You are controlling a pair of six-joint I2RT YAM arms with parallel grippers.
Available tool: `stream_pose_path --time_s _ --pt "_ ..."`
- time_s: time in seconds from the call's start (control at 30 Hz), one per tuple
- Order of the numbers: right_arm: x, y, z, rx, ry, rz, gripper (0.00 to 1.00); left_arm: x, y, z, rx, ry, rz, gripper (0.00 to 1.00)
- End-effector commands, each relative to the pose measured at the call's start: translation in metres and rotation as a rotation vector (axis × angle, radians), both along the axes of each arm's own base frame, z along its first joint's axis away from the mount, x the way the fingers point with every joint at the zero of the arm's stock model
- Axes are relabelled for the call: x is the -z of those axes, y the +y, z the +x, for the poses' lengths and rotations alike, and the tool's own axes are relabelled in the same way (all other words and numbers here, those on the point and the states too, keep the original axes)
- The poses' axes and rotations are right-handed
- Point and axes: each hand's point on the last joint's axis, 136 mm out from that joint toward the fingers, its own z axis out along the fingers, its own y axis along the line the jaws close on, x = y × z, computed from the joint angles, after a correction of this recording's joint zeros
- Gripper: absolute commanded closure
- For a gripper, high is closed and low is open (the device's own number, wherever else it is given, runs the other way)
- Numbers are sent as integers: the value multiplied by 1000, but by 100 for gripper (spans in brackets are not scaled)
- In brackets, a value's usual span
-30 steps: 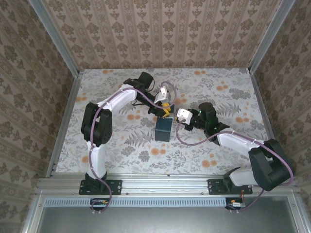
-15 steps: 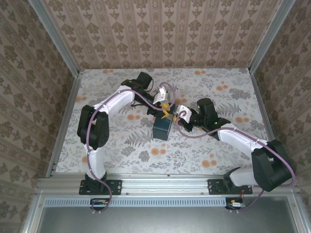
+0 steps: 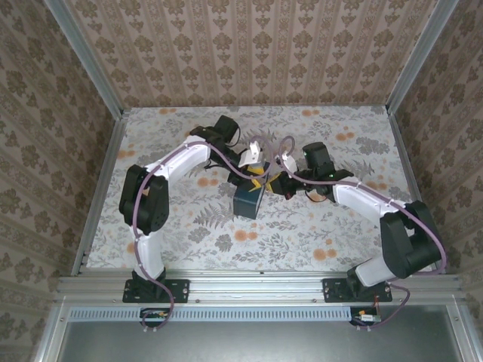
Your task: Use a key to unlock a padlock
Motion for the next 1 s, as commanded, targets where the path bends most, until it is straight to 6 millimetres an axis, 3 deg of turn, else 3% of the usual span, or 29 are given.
stream_pose_path --time_s 0.0,0.33,0.63,0.77,0.97 --pt "-2 4 1 74 193 68 95 -5 4 -5 16 -29 2 42" --pt "-6 -1 19 212 469 268 98 6 6 -5 23 -44 52 44" --pt "-10 2 16 228 620 287 94 12 4 -1 7 -51 70 52" --pt "0 -13 13 266 609 186 88 12 3 0 1 -42 67 59" --pt "-15 -35 21 287 498 189 75 13 4 1 1 -22 69 66"
